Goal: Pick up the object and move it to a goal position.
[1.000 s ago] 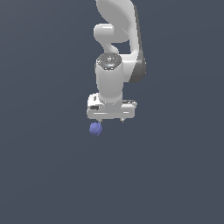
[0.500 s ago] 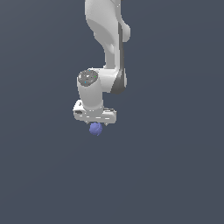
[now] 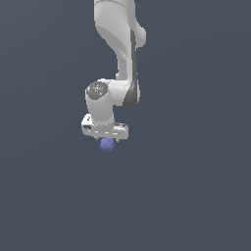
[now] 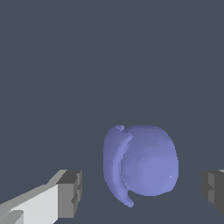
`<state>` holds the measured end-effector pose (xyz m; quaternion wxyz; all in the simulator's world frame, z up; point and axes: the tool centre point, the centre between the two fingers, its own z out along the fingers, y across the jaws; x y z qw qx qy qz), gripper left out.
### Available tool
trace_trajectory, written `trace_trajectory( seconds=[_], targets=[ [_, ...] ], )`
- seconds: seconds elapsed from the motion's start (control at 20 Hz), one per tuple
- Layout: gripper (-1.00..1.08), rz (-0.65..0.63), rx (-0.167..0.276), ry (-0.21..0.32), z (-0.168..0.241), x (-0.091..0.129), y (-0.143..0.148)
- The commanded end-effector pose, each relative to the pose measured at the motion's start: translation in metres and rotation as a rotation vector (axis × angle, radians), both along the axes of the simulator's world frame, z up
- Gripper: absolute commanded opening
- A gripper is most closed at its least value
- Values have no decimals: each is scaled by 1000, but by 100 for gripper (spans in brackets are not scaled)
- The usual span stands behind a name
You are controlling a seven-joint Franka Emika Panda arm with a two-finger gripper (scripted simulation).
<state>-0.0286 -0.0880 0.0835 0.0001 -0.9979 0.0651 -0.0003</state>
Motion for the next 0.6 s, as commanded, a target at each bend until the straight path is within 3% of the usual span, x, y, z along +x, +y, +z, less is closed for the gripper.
trace_trajectory(
  seconds=[0.0, 0.55],
  targets=[
    [100, -1, 0, 1, -9, -1, 0],
    [100, -3, 0, 1, -44, -1, -1]
  ],
)
